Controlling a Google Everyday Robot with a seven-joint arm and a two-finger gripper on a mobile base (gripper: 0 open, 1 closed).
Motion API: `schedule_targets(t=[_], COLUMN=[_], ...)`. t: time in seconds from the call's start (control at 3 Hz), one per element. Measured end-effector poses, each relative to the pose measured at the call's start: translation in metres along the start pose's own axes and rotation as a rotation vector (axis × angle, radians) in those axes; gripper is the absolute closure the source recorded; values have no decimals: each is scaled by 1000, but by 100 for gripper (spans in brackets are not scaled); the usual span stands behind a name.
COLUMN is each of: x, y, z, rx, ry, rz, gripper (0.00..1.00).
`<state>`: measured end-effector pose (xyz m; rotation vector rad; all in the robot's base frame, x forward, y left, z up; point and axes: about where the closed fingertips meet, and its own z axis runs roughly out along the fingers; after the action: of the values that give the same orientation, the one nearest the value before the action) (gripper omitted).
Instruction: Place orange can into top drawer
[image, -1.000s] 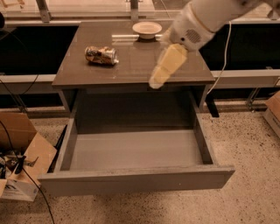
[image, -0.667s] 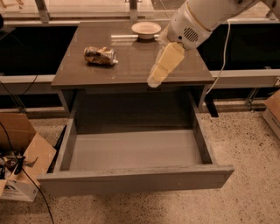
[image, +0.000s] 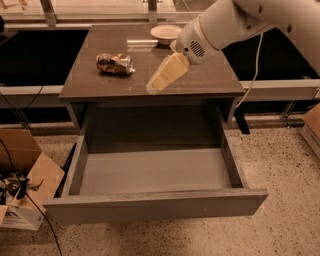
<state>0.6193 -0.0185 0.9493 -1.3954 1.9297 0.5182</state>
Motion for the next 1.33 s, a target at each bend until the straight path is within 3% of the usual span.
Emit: schedule_targets(t=[0.33,0.67,1.33], x=[-16,-24,-49], y=[-40,-82,-148], z=[32,57,116], rx=[57,79,71], ry=[-140,-228,-320], rz=[64,93,101], gripper=[0,0,0])
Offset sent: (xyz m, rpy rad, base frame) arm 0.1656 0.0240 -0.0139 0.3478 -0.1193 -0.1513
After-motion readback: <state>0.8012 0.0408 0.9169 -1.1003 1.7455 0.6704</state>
